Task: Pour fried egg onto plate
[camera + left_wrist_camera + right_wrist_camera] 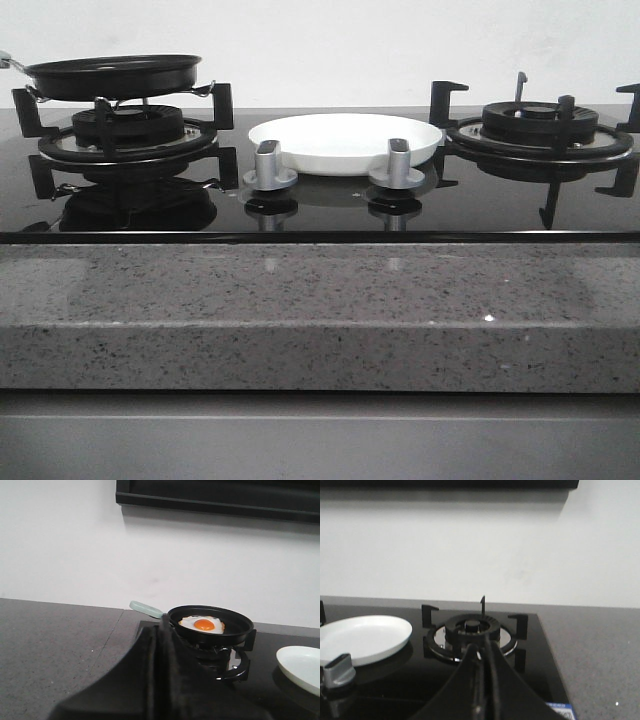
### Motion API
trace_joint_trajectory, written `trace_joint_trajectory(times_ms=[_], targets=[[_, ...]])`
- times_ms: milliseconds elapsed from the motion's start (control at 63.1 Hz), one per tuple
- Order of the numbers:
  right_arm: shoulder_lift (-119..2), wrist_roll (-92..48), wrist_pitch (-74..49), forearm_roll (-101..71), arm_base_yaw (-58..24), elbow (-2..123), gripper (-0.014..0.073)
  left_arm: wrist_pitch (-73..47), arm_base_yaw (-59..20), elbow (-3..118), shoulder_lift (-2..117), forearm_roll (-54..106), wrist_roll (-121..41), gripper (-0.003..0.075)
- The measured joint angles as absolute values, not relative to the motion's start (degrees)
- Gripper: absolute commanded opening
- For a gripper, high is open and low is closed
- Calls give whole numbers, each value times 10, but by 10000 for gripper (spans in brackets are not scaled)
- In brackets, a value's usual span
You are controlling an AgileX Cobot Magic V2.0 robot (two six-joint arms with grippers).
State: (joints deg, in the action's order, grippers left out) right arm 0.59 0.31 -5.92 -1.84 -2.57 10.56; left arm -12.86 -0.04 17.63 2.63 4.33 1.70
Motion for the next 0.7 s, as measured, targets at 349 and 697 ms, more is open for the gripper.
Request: trace_joint_trajectory(times_ms=[349,697], targets=[[-115,3,-196,-18,-26,281,-118,-295,0,362,204,43,17,-20],[-234,3,-249,-18,-26,321,-118,-327,0,385,313,43,17,-20]])
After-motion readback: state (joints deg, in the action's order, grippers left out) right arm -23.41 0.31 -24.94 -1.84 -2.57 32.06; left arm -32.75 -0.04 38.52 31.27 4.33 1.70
